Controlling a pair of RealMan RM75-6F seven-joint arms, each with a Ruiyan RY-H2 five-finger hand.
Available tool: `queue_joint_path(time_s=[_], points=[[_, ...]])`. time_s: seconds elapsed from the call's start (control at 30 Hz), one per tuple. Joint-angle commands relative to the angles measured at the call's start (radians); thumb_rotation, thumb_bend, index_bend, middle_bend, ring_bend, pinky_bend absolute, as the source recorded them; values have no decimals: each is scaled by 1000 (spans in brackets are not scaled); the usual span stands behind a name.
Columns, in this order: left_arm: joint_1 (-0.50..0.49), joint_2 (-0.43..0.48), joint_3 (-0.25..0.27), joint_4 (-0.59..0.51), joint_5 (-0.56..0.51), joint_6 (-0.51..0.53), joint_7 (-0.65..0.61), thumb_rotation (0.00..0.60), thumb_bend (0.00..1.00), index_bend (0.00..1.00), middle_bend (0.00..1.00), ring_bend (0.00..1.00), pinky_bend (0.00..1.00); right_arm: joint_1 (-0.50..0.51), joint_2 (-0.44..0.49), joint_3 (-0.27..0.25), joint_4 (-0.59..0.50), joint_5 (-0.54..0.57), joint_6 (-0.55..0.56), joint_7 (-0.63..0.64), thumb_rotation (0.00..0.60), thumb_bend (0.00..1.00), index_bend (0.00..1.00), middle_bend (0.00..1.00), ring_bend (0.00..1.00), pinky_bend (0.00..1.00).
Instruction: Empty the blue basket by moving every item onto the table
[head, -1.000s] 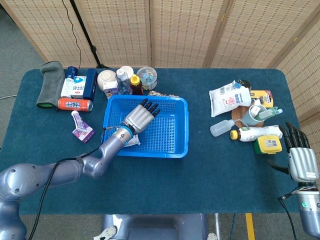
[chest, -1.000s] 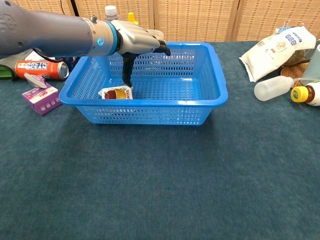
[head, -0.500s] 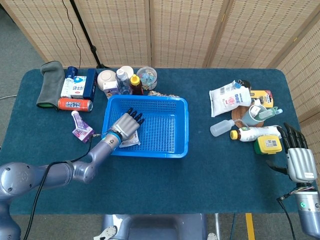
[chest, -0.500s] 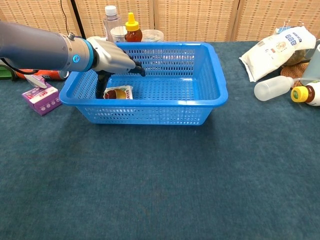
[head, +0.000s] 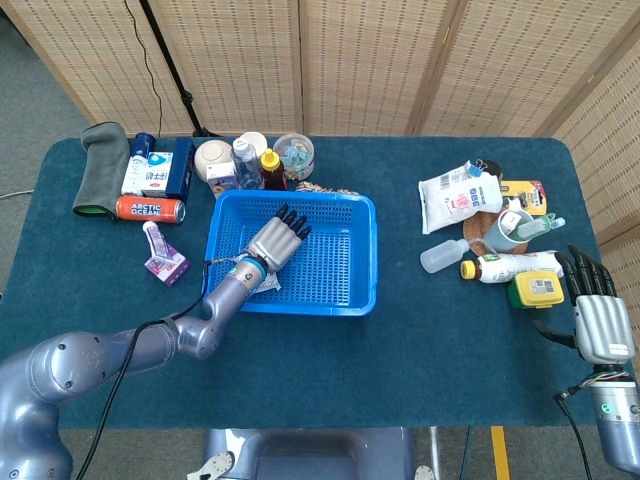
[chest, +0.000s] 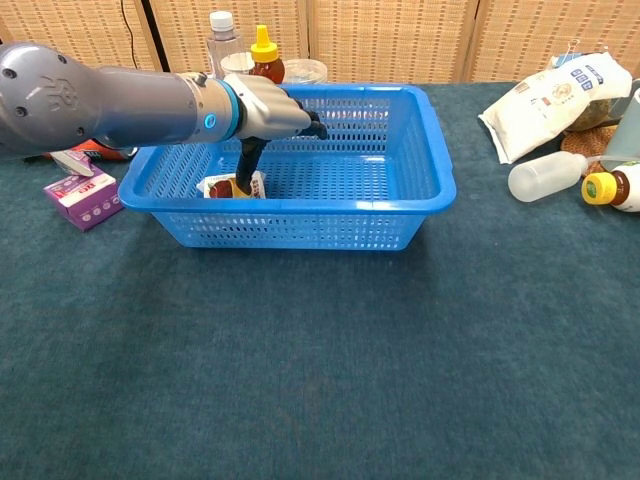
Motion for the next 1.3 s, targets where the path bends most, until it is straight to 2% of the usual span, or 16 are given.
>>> queue_joint_path(time_s=[0.03,0.37,0.57,0.7,0.83,1.03,1.3], points=[[-16,-28,-22,37,7,-16,0,600,70,0,0,0,0,1,0,-1,1,0,-1,0,600,0,0,0,0,66],[-29,-65,-62,93,25,-22,-8,600,69,0,0,0,0,2,-2,-2,1,-2,-2,1,600,0,0,0,0,66],[-9,-10,-87,22,81,-10,-57,600,69,0,0,0,0,0,0,0,0,-2,4,-1,600,0,0,0,0,66],[18,71,-49,-84,75,-11,-47,600,70,0,0,0,0,0,0,0,-2,-2,4,-1,600,0,0,0,0,66],[29,90,-12,-115,27,-16,-25,600,70,0,0,0,0,0,0,-2,-4,-6,5,-3,600,0,0,0,0,66],[36,66,17,-83,-2,-26,-16,600,70,0,0,0,0,0,-1,-2,-3,-3,2,-6,600,0,0,0,0,66],[23,-9,8,21,0,-40,-12,600,70,0,0,0,0,3,-5,-2,5,3,-7,-8,600,0,0,0,0,66]])
